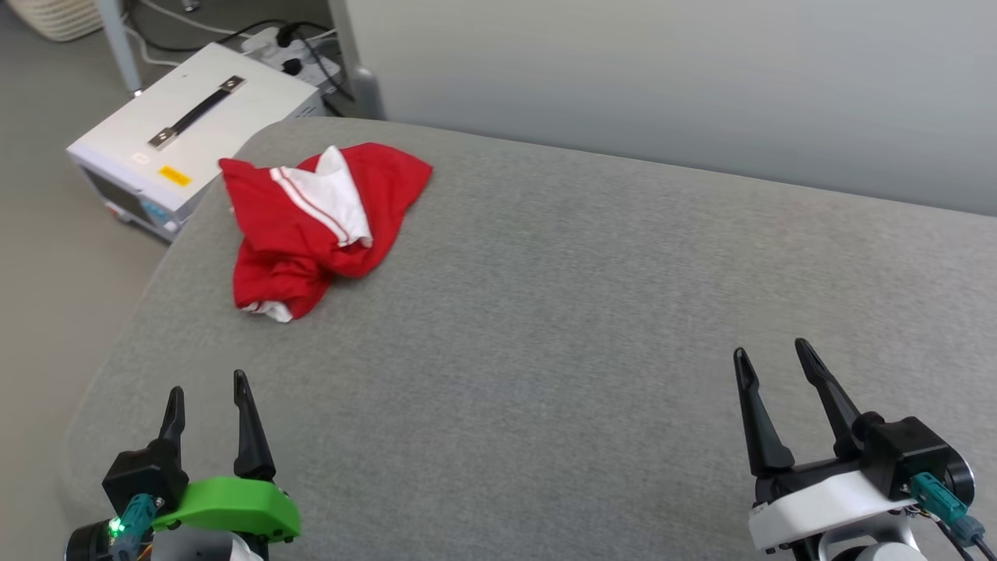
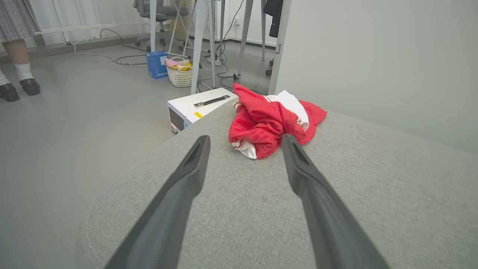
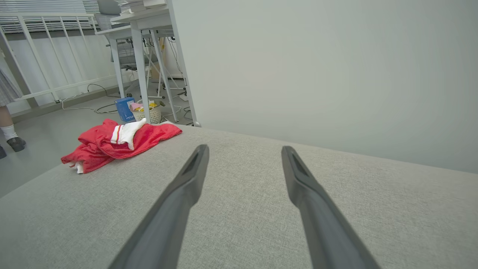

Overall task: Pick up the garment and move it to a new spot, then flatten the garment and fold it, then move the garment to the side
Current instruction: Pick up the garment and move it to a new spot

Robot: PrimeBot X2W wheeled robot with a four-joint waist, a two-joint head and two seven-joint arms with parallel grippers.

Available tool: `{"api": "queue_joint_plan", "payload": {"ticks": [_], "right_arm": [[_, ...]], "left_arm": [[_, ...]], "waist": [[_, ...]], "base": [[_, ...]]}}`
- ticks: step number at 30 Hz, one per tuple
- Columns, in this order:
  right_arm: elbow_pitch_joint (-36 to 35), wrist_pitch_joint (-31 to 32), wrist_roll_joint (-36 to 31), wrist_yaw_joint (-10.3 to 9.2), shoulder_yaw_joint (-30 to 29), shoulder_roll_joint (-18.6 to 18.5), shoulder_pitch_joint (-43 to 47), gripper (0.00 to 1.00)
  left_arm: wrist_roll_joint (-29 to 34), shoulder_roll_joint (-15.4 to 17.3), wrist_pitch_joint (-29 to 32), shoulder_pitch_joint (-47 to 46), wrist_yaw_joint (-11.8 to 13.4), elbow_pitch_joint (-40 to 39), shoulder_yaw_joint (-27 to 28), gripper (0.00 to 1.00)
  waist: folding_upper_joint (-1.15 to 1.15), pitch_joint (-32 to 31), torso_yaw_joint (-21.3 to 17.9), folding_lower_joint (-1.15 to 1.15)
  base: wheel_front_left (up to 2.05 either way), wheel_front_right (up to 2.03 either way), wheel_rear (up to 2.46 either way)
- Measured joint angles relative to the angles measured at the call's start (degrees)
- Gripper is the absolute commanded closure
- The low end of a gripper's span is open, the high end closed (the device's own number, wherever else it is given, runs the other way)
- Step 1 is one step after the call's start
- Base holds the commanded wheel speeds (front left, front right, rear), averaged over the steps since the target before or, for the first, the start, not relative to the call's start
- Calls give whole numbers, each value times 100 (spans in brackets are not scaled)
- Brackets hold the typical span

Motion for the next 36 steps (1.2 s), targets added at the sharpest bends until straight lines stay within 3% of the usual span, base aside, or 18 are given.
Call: {"api": "queue_joint_plan", "payload": {"ticks": [12,22,27,36], "right_arm": [[-53,-153,9,0,137,-68,15,0],[-54,-232,66,0,224,-60,81,0],[-81,-231,66,0,270,-116,48,0],[-254,-232,44,0,249,-439,-350,0]], "left_arm": [[-256,-1,-142,5,46,165,86,0],[-308,-1,-246,-5,35,328,256,0],[-248,55,-246,-432,-249,471,557,0],[-203,867,-227,-2248,-754,890,516,0]], "waist": [[0,59,861,0],[0,66,1279,0],[0,166,1201,0],[0,697,945,0]], "base": [[0,0,0],[0,0,0],[0,0,0],[0,0,0]]}}
